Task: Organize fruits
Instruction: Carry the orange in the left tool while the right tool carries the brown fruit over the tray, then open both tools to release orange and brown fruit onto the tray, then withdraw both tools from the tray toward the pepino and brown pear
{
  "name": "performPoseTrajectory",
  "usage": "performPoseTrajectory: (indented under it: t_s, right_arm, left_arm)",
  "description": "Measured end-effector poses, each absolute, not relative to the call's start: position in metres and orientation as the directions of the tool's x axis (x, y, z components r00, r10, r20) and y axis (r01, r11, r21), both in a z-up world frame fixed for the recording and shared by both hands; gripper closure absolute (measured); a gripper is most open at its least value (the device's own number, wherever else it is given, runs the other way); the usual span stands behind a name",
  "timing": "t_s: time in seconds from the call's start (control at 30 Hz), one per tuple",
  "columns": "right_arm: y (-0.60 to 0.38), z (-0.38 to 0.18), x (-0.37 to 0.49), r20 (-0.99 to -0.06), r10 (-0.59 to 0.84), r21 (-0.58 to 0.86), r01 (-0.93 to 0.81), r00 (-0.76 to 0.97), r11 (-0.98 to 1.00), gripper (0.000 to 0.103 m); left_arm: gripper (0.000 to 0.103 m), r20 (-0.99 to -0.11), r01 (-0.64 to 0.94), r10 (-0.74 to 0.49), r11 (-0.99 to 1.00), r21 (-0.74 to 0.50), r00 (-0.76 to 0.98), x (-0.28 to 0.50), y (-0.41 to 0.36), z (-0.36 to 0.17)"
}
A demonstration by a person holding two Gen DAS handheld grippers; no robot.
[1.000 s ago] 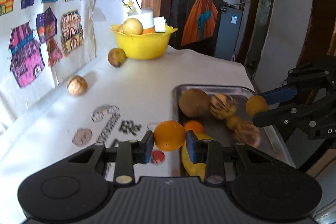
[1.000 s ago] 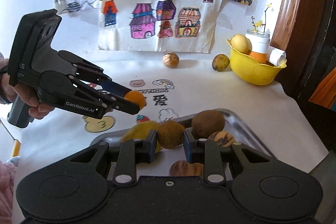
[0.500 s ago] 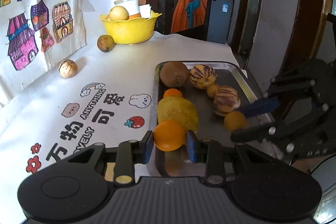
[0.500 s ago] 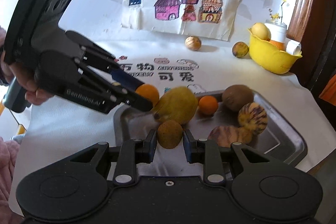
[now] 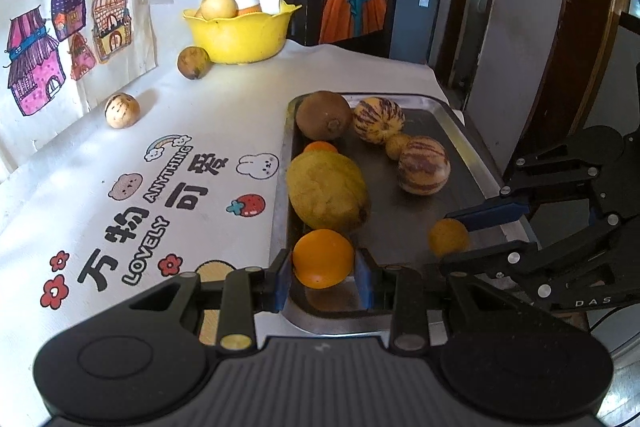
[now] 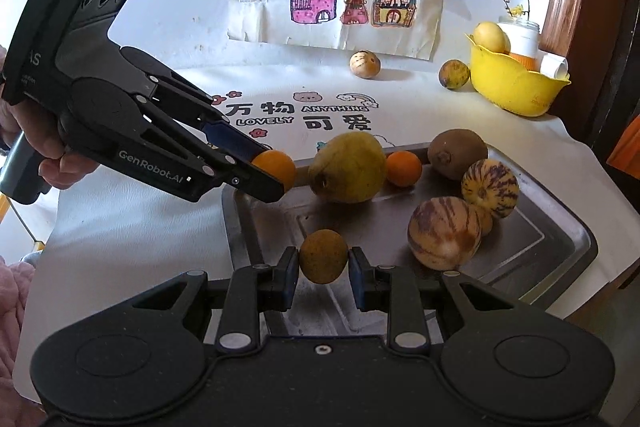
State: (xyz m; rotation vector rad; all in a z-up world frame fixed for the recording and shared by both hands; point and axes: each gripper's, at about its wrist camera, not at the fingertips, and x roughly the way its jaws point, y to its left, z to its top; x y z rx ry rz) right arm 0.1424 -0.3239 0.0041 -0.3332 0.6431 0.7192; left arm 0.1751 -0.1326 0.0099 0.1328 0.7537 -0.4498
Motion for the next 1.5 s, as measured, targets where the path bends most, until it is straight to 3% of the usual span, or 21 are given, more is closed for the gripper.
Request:
performPoseTrajectory:
  t_s: [0.87,1.1,1.17,1.37,1.43,1.5]
  right_arm:
    - [-0.329,-0.006,0.141,-0.653,0.490,-0.035,-0.670,0.577,0.742,0.070]
    - [-0.340,0.001,0.134,-0.627,0.488,-0.015,-0.636,0.607,0.772,0.051]
    - [-0.344,0.004,0.130,-0.619,0.486,-0.008,-0.623,0.617,0.782,0.044]
    - [-0.353,0.009,0.116,-0.604,0.474,0.016,-0.585,0.640,0.811,0.017]
    - [-0.356,0.010,0.114,-0.604,0.467,0.033,-0.565,0.646,0.824,0.003]
    - [-0.359,0.011,0.111,-0.602,0.462,0.056,-0.542,0.651,0.838,0.001]
  left_arm:
    - [0.065,-0.702,0.430,-0.329,0.902,-0.037,0.631,0.182,-0.135,0.008]
    - [0.044,-0.677,0.410,-0.344,0.909,-0.068,0.651,0.173,-0.126,0.013]
    - [0.029,-0.666,0.404,-0.350,0.911,-0.079,0.659,0.168,-0.121,0.015]
    - [0.001,-0.653,0.371,-0.339,0.924,-0.095,0.677,0.156,-0.106,0.017]
    - [0.001,-0.649,0.360,-0.337,0.927,-0.103,0.682,0.153,-0.100,0.019]
    - [0.001,-0.656,0.351,-0.333,0.930,-0.110,0.677,0.152,-0.095,0.020]
